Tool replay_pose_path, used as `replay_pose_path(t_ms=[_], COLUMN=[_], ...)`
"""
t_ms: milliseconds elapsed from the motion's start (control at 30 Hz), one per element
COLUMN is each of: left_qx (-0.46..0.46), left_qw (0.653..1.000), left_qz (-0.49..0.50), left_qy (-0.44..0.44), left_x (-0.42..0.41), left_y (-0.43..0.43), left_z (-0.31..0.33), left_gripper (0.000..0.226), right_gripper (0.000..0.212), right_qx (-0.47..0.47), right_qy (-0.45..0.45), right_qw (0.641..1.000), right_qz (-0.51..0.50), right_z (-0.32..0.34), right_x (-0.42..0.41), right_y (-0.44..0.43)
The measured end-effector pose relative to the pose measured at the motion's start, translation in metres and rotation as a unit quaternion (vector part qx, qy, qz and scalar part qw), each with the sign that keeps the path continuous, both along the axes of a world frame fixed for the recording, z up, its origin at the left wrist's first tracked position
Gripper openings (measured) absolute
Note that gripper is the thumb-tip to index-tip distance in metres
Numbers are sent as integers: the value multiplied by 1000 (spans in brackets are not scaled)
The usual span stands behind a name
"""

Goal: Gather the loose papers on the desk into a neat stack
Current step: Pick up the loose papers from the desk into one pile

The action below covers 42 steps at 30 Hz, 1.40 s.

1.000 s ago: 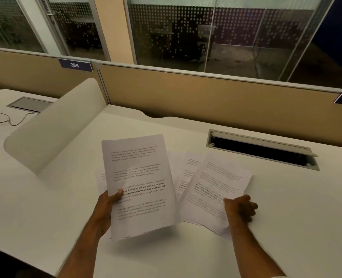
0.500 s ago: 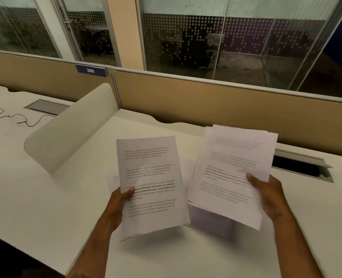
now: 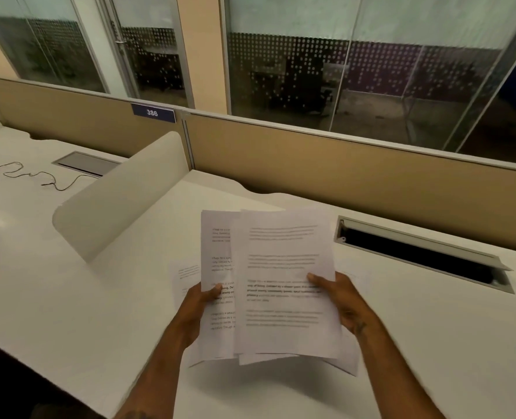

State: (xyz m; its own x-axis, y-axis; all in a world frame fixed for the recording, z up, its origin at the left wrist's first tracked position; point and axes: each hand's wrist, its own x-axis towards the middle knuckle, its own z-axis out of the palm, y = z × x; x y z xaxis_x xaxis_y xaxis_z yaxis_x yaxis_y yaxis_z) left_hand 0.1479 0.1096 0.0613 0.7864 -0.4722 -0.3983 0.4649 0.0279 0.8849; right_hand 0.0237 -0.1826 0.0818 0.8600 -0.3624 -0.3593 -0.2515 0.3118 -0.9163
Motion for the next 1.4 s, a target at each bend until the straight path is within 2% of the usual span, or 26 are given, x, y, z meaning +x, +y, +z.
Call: replay_pose_path(t_ms=[67,133,233,333,400,500,533,567,633,700,733,800,967,1067,1233,1333,1400], left_qx=[-3,-13,-27,-2,30,55,55,53,45,36,33,27,27,22,19,15,14], left_qw=[1000,1000,999,1000,999,997,997,997,998,998,998,998,998,998,999,998,998], left_qz=[-5,3,17,-1,3,17,21,24,31,42,46,53,53,50,48,52,53], left_qy=[-4,2,26,-8,-30,-45,-45,-42,-31,-17,-11,-5,-2,-5,-10,-11,-10], left_x=[-2,-3,-3,-7,-6,0,3,6,11,15,17,18,18,17,19,19,18], left_y=[-2,-4,-7,-12,-12,-5,-1,4,13,22,25,30,35,37,38,37,36], left_z=[-1,-4,-8,-9,-15,-23,-24,-25,-27,-30,-30,-31,-32,-31,-28,-27,-26], left_gripper=[50,44,54,54,47,33,32,31,32,33,34,33,33,34,35,35,34], right_gripper=[39,39,40,48,55,54,52,50,54,68,72,71,55,43,25,24,22], right_qx=[4,11,-2,-29,-40,-82,-140,-218,-344,-396,-400,-372,-228,-256,-328,-255,-181], right_qy=[13,16,13,22,25,54,97,167,323,426,448,457,413,363,212,115,65], right_qw=[1000,1000,999,998,997,991,978,951,867,802,791,797,857,865,880,914,946], right_qz=[-6,-11,-34,-59,-63,-91,-118,-142,-162,-134,-120,-129,-210,-232,-270,-293,-263], right_z=[-8,-14,-18,-21,-21,-22,-25,-31,-48,-64,-71,-79,-87,-79,-33,-2,12], right_x=[7,12,19,28,33,32,27,21,1,-18,-24,-30,-31,-33,-36,-47,-54], right_y=[15,28,43,55,57,44,35,25,8,1,-1,-5,-22,-24,-39,-54,-56])
